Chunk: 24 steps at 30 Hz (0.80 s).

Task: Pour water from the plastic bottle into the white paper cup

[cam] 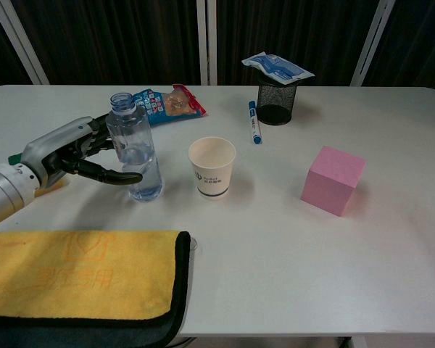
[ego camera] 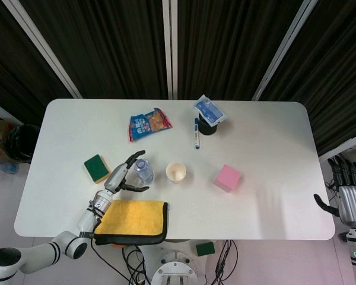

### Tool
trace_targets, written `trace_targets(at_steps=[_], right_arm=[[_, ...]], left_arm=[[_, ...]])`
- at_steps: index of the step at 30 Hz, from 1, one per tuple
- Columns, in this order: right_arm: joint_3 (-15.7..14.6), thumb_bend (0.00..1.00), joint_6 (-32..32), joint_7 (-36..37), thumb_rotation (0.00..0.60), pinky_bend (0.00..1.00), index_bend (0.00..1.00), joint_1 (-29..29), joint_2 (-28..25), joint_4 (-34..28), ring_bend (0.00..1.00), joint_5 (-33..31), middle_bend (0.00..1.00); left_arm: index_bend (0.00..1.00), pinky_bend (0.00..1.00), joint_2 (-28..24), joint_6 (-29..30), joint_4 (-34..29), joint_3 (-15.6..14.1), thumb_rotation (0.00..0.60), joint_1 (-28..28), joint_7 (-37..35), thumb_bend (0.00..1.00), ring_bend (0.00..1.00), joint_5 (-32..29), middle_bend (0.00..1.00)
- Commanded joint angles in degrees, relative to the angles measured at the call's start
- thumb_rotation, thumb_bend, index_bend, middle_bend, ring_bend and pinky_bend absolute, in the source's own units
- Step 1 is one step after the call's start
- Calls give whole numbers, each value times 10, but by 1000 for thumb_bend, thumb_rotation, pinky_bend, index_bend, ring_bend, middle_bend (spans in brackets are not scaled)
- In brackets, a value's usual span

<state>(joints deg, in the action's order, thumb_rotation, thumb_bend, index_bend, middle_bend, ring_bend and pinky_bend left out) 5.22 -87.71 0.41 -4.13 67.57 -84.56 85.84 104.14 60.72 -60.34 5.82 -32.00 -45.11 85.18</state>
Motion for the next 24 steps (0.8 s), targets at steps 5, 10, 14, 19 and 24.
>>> trace_targets(at_steps=[5,10,14,19,24], right_arm=[[0,179,2,6,556,0,0,2,0,5,0,-4,0],[1,179,-1,8,556,0,0,3,1,7,0,-4,0],[1,179,-1,6,557,0,0,3,2,7,0,-3,0],[0,178,-2,5,558,0,0,5,2,7,0,-5,0],[1,179,-1,5,558,0,0,5,1,8,0,-6,0]], left_arm=[[0,137,1,0,0,-1,525,-3,-3,0,38,-2,65],[0,137,0,-2,-4,1,527,-7,-11,0,38,-4,65],[0,138,-2,-10,-9,3,529,-13,-29,0,41,-6,70],[10,151,-2,-23,-9,7,553,-22,-50,0,66,-10,110],[73,177,3,-23,-2,15,600,-26,-57,0,95,-16,175]])
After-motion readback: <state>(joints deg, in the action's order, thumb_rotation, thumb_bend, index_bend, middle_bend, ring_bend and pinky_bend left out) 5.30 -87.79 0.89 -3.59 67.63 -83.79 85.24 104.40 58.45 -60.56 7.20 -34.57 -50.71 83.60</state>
